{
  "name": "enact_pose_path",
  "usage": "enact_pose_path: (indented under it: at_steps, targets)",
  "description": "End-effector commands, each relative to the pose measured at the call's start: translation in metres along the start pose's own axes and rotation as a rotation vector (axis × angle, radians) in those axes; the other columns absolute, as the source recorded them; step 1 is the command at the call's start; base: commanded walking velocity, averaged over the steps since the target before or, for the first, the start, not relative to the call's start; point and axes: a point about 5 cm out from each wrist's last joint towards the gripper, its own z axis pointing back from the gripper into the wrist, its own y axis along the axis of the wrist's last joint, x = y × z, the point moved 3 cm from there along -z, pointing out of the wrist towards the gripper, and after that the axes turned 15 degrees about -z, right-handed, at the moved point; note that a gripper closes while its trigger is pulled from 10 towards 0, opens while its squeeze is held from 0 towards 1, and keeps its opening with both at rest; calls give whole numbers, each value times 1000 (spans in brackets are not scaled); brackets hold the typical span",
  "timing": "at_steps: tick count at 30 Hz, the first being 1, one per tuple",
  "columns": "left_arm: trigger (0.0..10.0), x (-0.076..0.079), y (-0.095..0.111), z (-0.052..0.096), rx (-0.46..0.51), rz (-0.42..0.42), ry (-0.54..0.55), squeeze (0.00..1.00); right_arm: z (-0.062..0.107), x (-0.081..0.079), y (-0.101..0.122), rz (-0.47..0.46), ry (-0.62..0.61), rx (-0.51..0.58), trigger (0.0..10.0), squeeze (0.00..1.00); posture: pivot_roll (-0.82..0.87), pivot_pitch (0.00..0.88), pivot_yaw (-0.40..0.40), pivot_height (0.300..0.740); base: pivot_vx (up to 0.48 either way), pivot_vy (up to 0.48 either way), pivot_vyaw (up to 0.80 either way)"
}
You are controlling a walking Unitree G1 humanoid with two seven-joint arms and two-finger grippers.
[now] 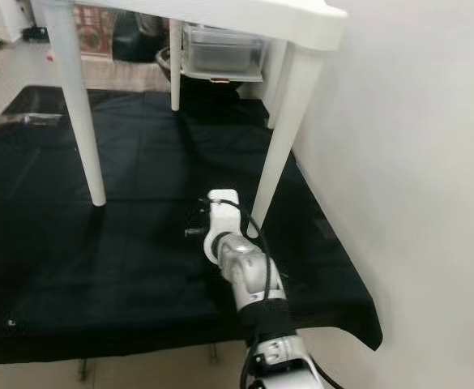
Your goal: Building children table
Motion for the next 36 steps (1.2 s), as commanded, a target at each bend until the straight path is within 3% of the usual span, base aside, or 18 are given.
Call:
enact_pose_path:
  at_steps: [1, 2, 5, 7, 9, 10, 11, 14, 16, 17, 18, 19, 21, 26, 27, 28, 29, 36]
  targets:
    - [10000, 10, 7, -3, 44, -17, -54, 0, 4, 8, 5, -13, -26, 25, 10000, 773, 181, 0, -101, 740, 0, 0, 0]
    - [10000, 13, 9, -2, 73, -16, -66, 0, 8, 11, 9, -22, -32, 47, 10000, 1000, 178, 0, -101, 740, 0, 0, 0]
    - [10000, 17, 13, 0, 105, -3, -65, 0, 12, 15, 12, -32, -41, 71, 10000, 1000, 169, 0, -99, 740, 0, 0, 0]
    - [10000, 49, 29, 3, 207, 122, -52, 0, 25, 25, 22, -4, -57, 163, 10000, 1000, 133, 0, -95, 740, 0, 0, 0]
    - [10000, 49, 29, 3, 207, 122, -52, 0, 25, 25, 22, -4, -57, 163, 10000, 1000, 133, 0, -95, 740, 0, 0, 0]
    - [10000, 70, 38, 5, 244, 202, -45, 0, 32, 27, 26, 3, -54, 202, 10000, 1000, 129, 0, -95, 740, 0, 0, 0]
    - [10000, 70, 38, 5, 244, 202, -45, 0, 32, 27, 26, 3, -54, 202, 10000, 1000, 129, 0, -95, 740, 0, 0, 0]
    - [10000, 158, 69, 16, 212, 536, 45, 0, 53, 25, 34, 75, -13, 293, 10000, 1000, 95, 0, -105, 740, 0, 0, 0]
    - [10000, 158, 69, 16, 212, 536, 45, 0, 53, 25, 34, 75, -13, 293, 10000, 1000, 95, 0, -105, 740, 0, 0, 0]
    - [10000, 175, 78, 21, 178, 620, 74, 0, 57, 24, 35, 102, 0, 309, 10000, 1000, 94, 0, -110, 740, 0, 0, 0]
    - [10000, 175, 78, 21, 178, 620, 74, 0, 57, 24, 35, 102, 0, 309, 10000, 1000, 94, 0, -110, 740, 0, 0, 0]
    - [10000, 194, 90, 25, 120, 737, 125, 0, 60, 23, 36, 121, 16, 323, 10000, 1000, 108, 0, -134, 740, 0, 0, 0]
    - [10000, 194, 90, 25, 120, 737, 125, 0, 60, 23, 36, 121, 16, 323, 10000, 1000, 108, 0, -134, 740, 0, 0, 0]
    - [10000, 215, 109, 31, 26, 885, 209, 0, 63, 20, 40, 147, 51, 348, 10000, 1000, 125, 0, -156, 740, 0, 0, 0]
    - [10000, 224, 116, 33, -22, 959, 244, 0, 64, 16, 43, 184, 63, 367, 10000, 431, 127, 0, -158, 740, 0, 0, 0]
    - [10000, 224, 116, 33, -22, 959, 244, 0, 64, 16, 43, 184, 63, 367, 10000, 431, 127, 0, -158, 740, 0, 0, 0]
    - [10000, 231, 122, 35, -57, 1001, 258, 0, 65, 14, 45, 214, 65, 382, 10000, 0, 122, 0, -152, 740, 0, 0, 0]
    - [10000, 250, 134, 44, -255, 1170, 322, 0, 75, 33, 50, 211, -40, 440, 10000, 0, 110, 0, -133, 740, 0, 0, 0]
